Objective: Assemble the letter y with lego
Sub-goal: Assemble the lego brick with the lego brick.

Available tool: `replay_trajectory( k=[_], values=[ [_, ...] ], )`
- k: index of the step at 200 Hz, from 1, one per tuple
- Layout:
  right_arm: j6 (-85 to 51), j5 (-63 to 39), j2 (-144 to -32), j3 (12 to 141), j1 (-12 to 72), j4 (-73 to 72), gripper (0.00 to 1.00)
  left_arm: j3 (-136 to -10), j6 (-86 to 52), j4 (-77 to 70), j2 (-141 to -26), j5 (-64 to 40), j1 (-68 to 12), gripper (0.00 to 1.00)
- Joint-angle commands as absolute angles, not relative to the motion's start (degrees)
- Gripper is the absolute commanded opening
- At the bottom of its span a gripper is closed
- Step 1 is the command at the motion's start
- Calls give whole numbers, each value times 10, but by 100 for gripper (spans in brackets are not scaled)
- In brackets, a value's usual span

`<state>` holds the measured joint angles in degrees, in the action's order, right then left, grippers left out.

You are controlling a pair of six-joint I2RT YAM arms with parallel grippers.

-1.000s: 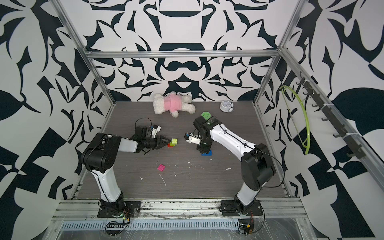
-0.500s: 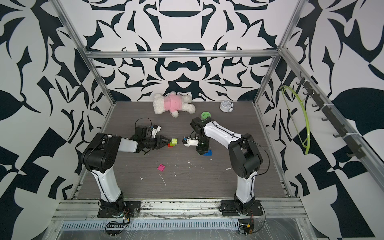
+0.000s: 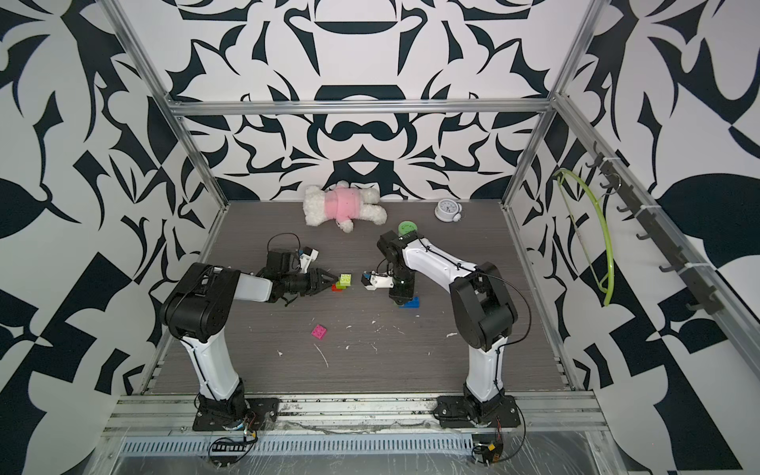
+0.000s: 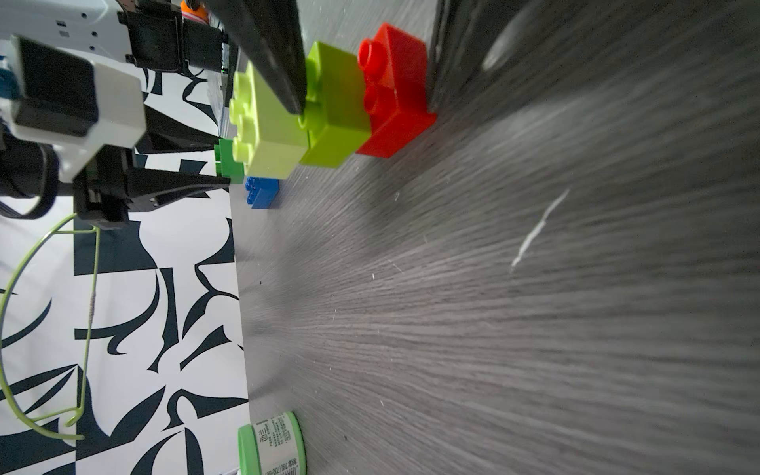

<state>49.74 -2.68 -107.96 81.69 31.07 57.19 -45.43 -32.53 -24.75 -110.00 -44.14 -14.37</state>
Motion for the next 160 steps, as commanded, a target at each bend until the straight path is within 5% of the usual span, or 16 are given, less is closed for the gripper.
replay_trajectory(
  k=[1, 160],
  values=[
    [512, -26, -1083, 829, 307, 591, 23, -427, -308, -112, -1145, -350, -143, 51],
    [534, -6, -1118, 827, 299, 566, 20, -427, -308, -109, -1146, -351, -143, 51]
  ],
)
